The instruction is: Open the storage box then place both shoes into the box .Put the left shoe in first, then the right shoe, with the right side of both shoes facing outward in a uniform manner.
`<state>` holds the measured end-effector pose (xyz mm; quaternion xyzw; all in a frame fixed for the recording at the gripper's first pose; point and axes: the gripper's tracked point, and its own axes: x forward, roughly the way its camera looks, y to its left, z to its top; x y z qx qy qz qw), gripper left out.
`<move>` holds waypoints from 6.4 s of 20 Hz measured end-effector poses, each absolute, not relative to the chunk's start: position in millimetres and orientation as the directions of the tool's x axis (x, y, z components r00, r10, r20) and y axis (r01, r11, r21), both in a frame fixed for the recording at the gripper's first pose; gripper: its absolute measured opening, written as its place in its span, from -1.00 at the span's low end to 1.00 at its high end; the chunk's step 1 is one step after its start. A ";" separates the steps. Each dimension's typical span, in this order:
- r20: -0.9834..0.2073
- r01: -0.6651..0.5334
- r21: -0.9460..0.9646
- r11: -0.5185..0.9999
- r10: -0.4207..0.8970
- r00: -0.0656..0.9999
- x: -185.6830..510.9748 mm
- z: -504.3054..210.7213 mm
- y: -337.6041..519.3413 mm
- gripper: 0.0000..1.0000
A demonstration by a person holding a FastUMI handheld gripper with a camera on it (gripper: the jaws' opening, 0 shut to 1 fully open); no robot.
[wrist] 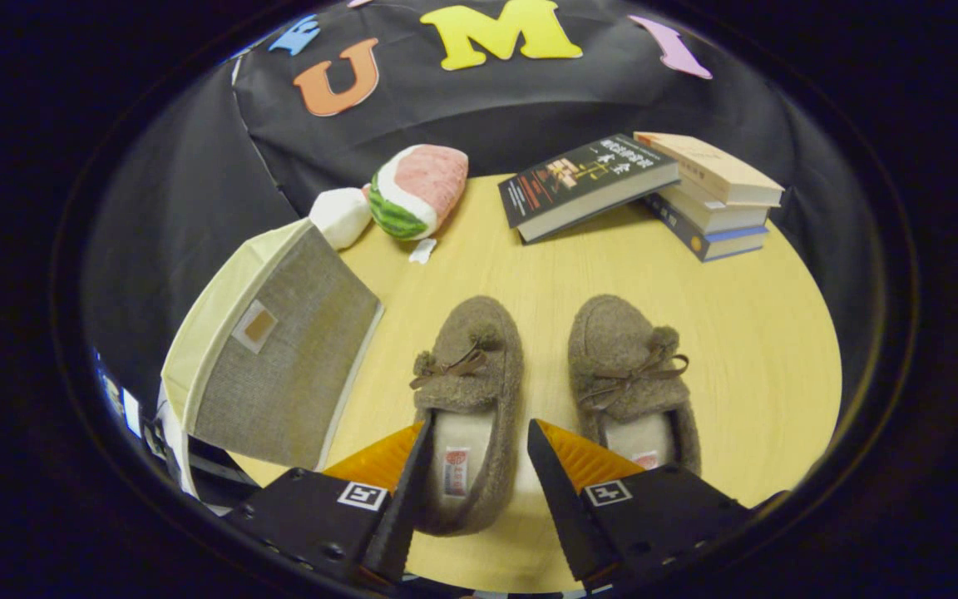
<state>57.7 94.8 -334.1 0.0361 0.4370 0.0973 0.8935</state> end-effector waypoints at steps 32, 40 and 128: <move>-0.613 0.054 0.475 0.878 0.287 0.736 73.6 -133.0 222.8 -1.00; -0.650 -0.034 0.471 0.882 0.373 0.662 64.8 -188.0 366.8 -1.00; -0.759 0.122 0.310 0.943 0.168 0.629 45.8 -226.8 53.6 -0.99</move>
